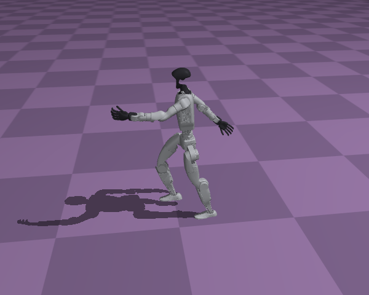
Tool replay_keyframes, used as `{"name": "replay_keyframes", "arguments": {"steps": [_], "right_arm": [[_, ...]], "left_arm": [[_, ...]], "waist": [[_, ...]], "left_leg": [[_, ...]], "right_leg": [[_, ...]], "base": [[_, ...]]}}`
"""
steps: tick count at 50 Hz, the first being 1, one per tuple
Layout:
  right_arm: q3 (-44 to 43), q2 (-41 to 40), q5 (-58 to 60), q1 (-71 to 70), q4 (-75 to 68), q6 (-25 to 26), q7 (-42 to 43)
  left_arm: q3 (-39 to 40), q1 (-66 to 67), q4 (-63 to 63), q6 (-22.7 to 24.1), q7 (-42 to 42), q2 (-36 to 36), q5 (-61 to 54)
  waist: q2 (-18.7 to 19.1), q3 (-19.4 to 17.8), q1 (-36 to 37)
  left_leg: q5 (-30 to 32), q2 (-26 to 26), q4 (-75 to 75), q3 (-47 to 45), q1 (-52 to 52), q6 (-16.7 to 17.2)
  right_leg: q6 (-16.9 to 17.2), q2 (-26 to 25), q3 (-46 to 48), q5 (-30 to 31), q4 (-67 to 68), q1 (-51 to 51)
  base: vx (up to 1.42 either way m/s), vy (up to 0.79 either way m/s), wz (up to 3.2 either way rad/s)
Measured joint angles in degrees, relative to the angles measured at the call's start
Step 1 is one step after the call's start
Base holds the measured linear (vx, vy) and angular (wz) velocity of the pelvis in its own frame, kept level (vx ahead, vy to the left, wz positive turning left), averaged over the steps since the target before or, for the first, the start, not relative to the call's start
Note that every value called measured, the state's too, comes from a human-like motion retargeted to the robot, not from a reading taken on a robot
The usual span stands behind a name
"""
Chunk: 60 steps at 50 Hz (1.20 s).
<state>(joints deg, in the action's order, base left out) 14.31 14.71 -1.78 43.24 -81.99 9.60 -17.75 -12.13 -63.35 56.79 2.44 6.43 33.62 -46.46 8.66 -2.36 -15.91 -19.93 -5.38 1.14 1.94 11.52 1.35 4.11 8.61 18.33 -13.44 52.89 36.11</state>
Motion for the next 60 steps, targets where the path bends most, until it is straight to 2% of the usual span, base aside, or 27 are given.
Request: {"name": "replay_keyframes", "arguments": {"steps": [3, 5, 6, 7, 10, 12, 14, 16, 18, 21, 23, 26, 28, 31, 33, 35, 37, 40, 43, 45, 47, 50, 52, 56, 60], "right_arm": [[-0.37, -0.54, -1.3, -1.27, 0.23, 0.43, -1.77], [-1.97, -1.16, 0.57, -6.0, -0.64, 0.94, -0.78], [-2.23, -1.78, 1.4, -9.13, -1.31, 0.99, 0.22], [-2.24, -2.36, 1.92, -12.38, -1.91, 1.04, 1.36], [-0.63, -3.25, 0.53, -24.2, -3.35, 1.61, 6.76], [0.6, -2.63, -2.42, -33.58, -3.83, 2.27, 11.08], [1.35, -1.05, -6.98, -43.67, -3.59, 1.83, 15.32], [-0.16, 1.38, -9.97, -54.34, -1.92, 0.48, 19.31], [-3.43, 4.06, -11.47, -64.91, 1.04, -0.88, 21.75], [-7.36, 7.86, -14.97, -79.85, 6.23, -2.92, 22.31], [-8.05, 10.33, -18.67, -89.26, 8.72, -4.49, 21.94], [-6.56, 14.1, -24.82, -102.08, 9.49, -6.63, 20.92], [-4.71, 16.42, -28.8, -109.48, 8.3, -7.26, 19.99], [-2.55, 18.62, -33.47, -117.02, 6.06, -6.72, 18.51], [-1.7, 19.28, -35.52, -120.24, 4.52, -5.91, 17.52], [-2.26, 19.11, -35.25, -120.87, 4.32, -5.69, 17.72], [-4.41, 18.03, -32.29, -117.34, 6.51, -6.71, 19.52], [-5.94, 15.18, -26.54, -106.84, 11.42, -8.43, 22.49], [-4.19, 11.45, -16.15, -90.97, 15.45, -8.21, 24.54], [-1.58, 8.84, -3.53, -79.19, 15.7, -8.67, 20.81], [3.05, 6.18, 4.47, -68.66, 13.82, -8.57, 16.3], [9.12, 1.76, 13.65, -54.18, 9.26, -8.12, 8.63], [10.92, -0.89, 18.22, -45.58, 6.14, -2.76, 8.39], [10.13, -4.41, 17.47, -28.51, 1.08, -0.64, 3.45], [7.08, -4.45, 10.74, -13.41, -0.31, -0.14, 2.55]], "left_arm": [[1.68, 1.8, -3.39, 1.36, 1.18, -1.14, -4.42], [3.12, 4.99, -5.6, 2.32, -0.03, -2.35, -5.91], [3.24, 7.66, -6.43, 2.35, 0.07, -3.24, -5.56], [3.24, 10.7, -7.02, 2.2, 0.29, -4.16, -5.1], [1.94, 23.51, -6.45, 0.33, 0.72, -7.42, -3.18], [-0.1, 33.99, -3.03, -2.14, -0.15, -9.89, -0.04], [-2.29, 44.38, 3.25, -5.43, -0.36, -12.72, 6.84], [-3.31, 53.75, 11.2, -8.96, 0.25, -15.57, 16.55], [-3.11, 62.77, 18.41, -12.06, 1.84, -18.26, 28.27], [-3.22, 76.75, 23.78, -13.39, 4.89, -20.72, 42.34], [-4.27, 86.06, 23.84, -12.31, 6.99, -20.98, 46.3], [-5.88, 98.23, 21.01, -10.01, 12.12, -19.57, 45.06], [-6.38, 104.02, 18.99, -9.82, 16.63, -18.25, 41.74], [-6.63, 107.86, 17.76, -11.92, 21.83, -17.1, 36.94], [-6.93, 106.84, 17.77, -14.23, 23.43, -16.96, 33.79], [-6.76, 103.18, 18.64, -15.88, 22.47, -17.64, 31.11], [-5.58, 97.72, 20.32, -15.09, 19.86, -18.94, 31.63], [-4.77, 86.8, 22.87, -12.15, 14.56, -20.45, 32.8], [-4.64, 73.28, 23.92, -9.72, 7.99, -20.11, 32.97], [-4.4, 63.53, 23.59, -6.67, 3.03, -19.21, 32.72], [-3.47, 52.72, 22.26, -4.9, -0.8, -17.39, 30.4], [-1.1, 36.45, 19.21, -4.05, -3.38, -14.0, 23.38], [1.67, 25.74, 17.26, -8.37, -2.89, -11.39, 21.72], [-2.15, 9.92, 11.41, -8.24, -2.22, -4.21, 17.55], [-7.41, -0.63, 7.48, -4.34, -1.32, 2.9, 18.96]], "waist": [[-2.45, 0.5, -0.19], [-5.55, -2.34, -0.62], [-7.03, -3.19, 0.72], [-8.27, -3.76, 2.44], [-10.4, -4.16, 10.01], [-13.13, -4.36, 13.95], [-15.98, -2.28, 15.3], [-16.77, -0.7, 16.47], [-16.76, -1.12, 18.77], [-16.82, -2.18, 23.51], [-17.1, -2.22, 26.79], [-17.98, -1.42, 30.83], [-18.78, -0.59, 32.59], [-20.27, 0.92, 33.68], [-21.46, 1.44, 34.14], [-21.5, 0.53, 35.42], [-18.34, -1.01, 36.49], [-14.68, -2.0, 34.68], [-12.58, -2.67, 30.72], [-10.63, -2.22, 28.12], [-9.66, -1.29, 24.91], [-8.88, -0.71, 19.12], [-8.4, -1.16, 15.15], [-6.66, -1.82, 6.59], [-4.97, -1.34, 0.03]], "left_leg": [[-0.58, 3.31, -1.69, 2.33, 2.05, 1.13], [-0.47, 6.03, -1.99, 4.59, 7.29, 1.85], [0.47, 6.98, -2.07, 4.59, 9.36, 2.02], [1.69, 7.58, -2.39, 4.05, 10.97, 2.24], [7.64, 8.09, -7.28, -1.68, 11.97, 1.89], [9.06, 10.73, -20.36, -6.46, 7.42, -1.36], [6.48, 12.62, -43.28, -10.8, -5.26, -5.91], [2.63, 11.08, -64.96, -14.35, -17.94, -8.98], [-1.45, 8.92, -81.11, -16.66, -26.63, -10.53], [-5.88, 6.53, -95.72, -19.04, -36.8, -10.72], [-7.19, 4.85, -100.16, -20.52, -43.12, -10.39], [-7.19, 2.19, -98.81, -22.66, -50.96, -10.21], [-6.45, 0.85, -92.93, -24.07, -54.43, -10.38], [-5.35, 0.03, -74.69, -26.99, -54.75, -10.66], [-4.13, 1.0, -55.01, -30.12, -50.45, -9.56], [-0.31, 2.92, -29.85, -33.62, -41.09, -5.83], [5.02, 2.49, -10.7, -35.43, -30.94, -0.64], [10.31, 2.23, 1.81, -35.0, -21.76, 4.16], [10.25, 3.28, 3.86, -31.42, -14.97, 5.01], [8.5, 2.56, 3.34, -28.19, -11.53, 4.05], [6.35, 2.08, 1.6, -25.04, -10.7, 2.91], [3.34, 2.16, -1.51, -20.15, -10.18, 1.94], [2.53, 2.6, -1.85, -17.37, -8.94, 1.47], [0.91, 1.6, -1.23, -11.78, -5.05, 0.57], [-0.19, -0.64, -0.17, -8.76, -1.8, 0.24]], "right_leg": [[1.81, 0.74, 3.14, 5.79, -35.13, -12.26], [5.96, 1.25, 3.7, 13.08, -53.56, -22.98], [8.37, 1.43, 2.85, 15.22, -56.16, -25.37], [10.16, 1.08, 1.72, 16.81, -57.89, -27.14], [10.89, -2.1, -3.42, 16.92, -57.89, -29.85], [10.89, -0.08, -6.49, 14.72, -57.89, -32.91], [10.25, 3.86, -8.0, 12.59, -57.89, -33.51], [8.04, 4.59, -9.4, 10.89, -57.89, -33.65], [5.81, 3.83, -11.46, 9.33, -57.78, -35.36], [3.37, 2.59, -15.17, 7.0, -56.81, -37.66], [2.22, 2.0, -17.28, 5.86, -56.46, -38.62], [1.0, 1.7, -19.07, 4.8, -56.39, -39.69], [0.51, 1.84, -19.42, 4.32, -56.34, -40.26], [0.92, 2.46, -19.34, 3.77, -55.94, -40.98], [2.37, 3.25, -19.75, 3.44, -55.5, -41.53], [4.28, 3.18, -21.31, 2.93, -54.86, -43.66], [4.78, 0.16, -23.34, 2.5, -53.73, -48.06], [3.71, -2.94, -24.03, 4.91, -50.77, -53.09], [1.7, -4.38, -20.52, 13.21, -41.1, -53.85], [0.86, -5.86, -16.51, 17.88, -26.25, -49.12], [0.42, -5.35, -12.18, 18.96, -7.04, -39.92], [-1.08, -2.67, -7.61, 16.52, 17.4, -26.94], [-2.13, -0.94, -6.44, 13.7, 28.81, -19.09], [0.16, -0.62, -5.1, 9.01, 37.72, -7.25], [4.09, -2.65, -5.65, 7.51, 30.32, 1.15]], "base": [[0.69, -0.25, 0.53], [0.77, -0.29, 0.47], [0.74, -0.34, -0.26], [0.7, -0.44, -0.97], [0.69, -0.45, -1.55], [0.7, -0.17, -1.23], [0.62, -0.02, -0.4], [0.6, -0.06, -0.42], [0.63, -0.08, -0.9], [0.63, -0.04, -1.12], [0.6, 0.01, -0.97], [0.6, 0.06, -0.61], [0.61, 0.1, -0.19], [0.64, 0.14, 0.01], [0.69, 0.18, -0.2], [0.76, 0.22, -0.71], [0.81, 0.27, -0.8], [0.79, 0.31, 0.05], [0.77, 0.31, 0.83], [0.75, 0.27, 1.1], [0.68, 0.22, 1.28], [0.65, 0.15, 1.36], [0.64, 0.08, 1.27], [0.63, -0.02, 1.18], [0.6, -0.12, 0.74]]}}
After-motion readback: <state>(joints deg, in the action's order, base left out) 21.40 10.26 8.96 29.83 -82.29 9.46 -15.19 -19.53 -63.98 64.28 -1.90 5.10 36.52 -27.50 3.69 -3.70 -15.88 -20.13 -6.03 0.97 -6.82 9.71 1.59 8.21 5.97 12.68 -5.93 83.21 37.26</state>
